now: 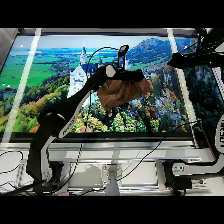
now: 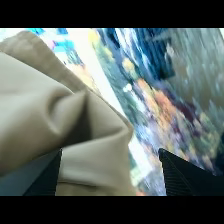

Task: Fold the clothes and pants, and hang the long-sleeved shirts on hangers.

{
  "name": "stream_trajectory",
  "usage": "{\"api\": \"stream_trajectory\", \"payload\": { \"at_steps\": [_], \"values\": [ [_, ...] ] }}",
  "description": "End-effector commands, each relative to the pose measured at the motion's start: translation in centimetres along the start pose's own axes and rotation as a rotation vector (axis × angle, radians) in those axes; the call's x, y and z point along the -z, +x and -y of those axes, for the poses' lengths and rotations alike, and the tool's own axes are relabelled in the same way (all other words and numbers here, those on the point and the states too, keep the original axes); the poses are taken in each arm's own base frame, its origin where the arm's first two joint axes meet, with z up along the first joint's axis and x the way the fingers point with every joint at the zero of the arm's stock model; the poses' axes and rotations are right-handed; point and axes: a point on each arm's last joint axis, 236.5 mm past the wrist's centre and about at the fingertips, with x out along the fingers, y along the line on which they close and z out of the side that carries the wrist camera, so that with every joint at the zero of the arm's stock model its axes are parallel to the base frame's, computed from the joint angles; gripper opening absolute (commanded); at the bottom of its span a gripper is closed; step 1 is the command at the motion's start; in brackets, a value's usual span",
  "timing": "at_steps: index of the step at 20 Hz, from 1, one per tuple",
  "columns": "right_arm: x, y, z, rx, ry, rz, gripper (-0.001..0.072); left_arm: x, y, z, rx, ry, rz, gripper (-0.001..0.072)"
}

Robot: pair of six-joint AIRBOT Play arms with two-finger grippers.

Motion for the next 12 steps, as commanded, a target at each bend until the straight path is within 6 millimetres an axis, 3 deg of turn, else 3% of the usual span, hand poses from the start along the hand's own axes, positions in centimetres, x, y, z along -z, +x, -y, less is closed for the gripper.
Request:
{"api": "stream_trajectory", "payload": {
  "at_steps": [1, 3, 4, 5, 6, 8, 9, 10, 11, 12],
  "values": [
    [-2.6, -0.4, 2.1, 0.073, -0.008, 0.111, 0.0038, -2.1, -2.2, -1.2, -0.010, -0.014, 0.025, 0.0707],
    [-2.2, 0.3, 3.0, 0.093, -0.017, 0.094, 0.0037, -3.2, -4.6, -2.6, -0.023, -0.026, 0.003, 0.0699],
    [-1.7, 1.2, 3.3, 0.090, -0.023, 0.072, 0.0037, -3.3, -5.9, -3.5, -0.029, -0.036, -0.023, 0.0563],
    [-1.2, 2.3, 3.9, 0.086, -0.011, 0.048, 0.0037, -3.2, -7.3, -4.3, -0.035, -0.046, -0.054, 0.0266],
    [-0.5, 3.6, 4.4, 0.077, 0.004, 0.023, 0.0037, -3.1, -8.7, -5.3, -0.040, -0.052, -0.088, 0.0017],
    [1.1, 6.8, 4.8, 0.031, 0.058, -0.033, 0.0039, -3.3, -11.6, -6.8, -0.052, -0.049, -0.128, 0.0010],
    [2.1, 8.3, 4.8, -0.003, 0.091, -0.066, 0.0114, -3.4, -12.8, -7.3, -0.056, -0.055, -0.142, 0.0010],
    [3.0, 9.5, 4.4, -0.033, 0.113, -0.094, 0.0315, -3.2, -14.0, -7.7, -0.067, -0.055, -0.165, 0.0010],
    [3.5, 10.3, 3.9, -0.058, 0.100, -0.113, 0.0363, -2.7, -14.8, -8.6, -0.104, -0.035, -0.199, 0.0010],
    [3.7, 10.8, 3.0, -0.087, 0.056, -0.118, 0.0333, -1.7, -15.7, -10.2, -0.175, 0.003, -0.247, 0.0009]
  ]
}}
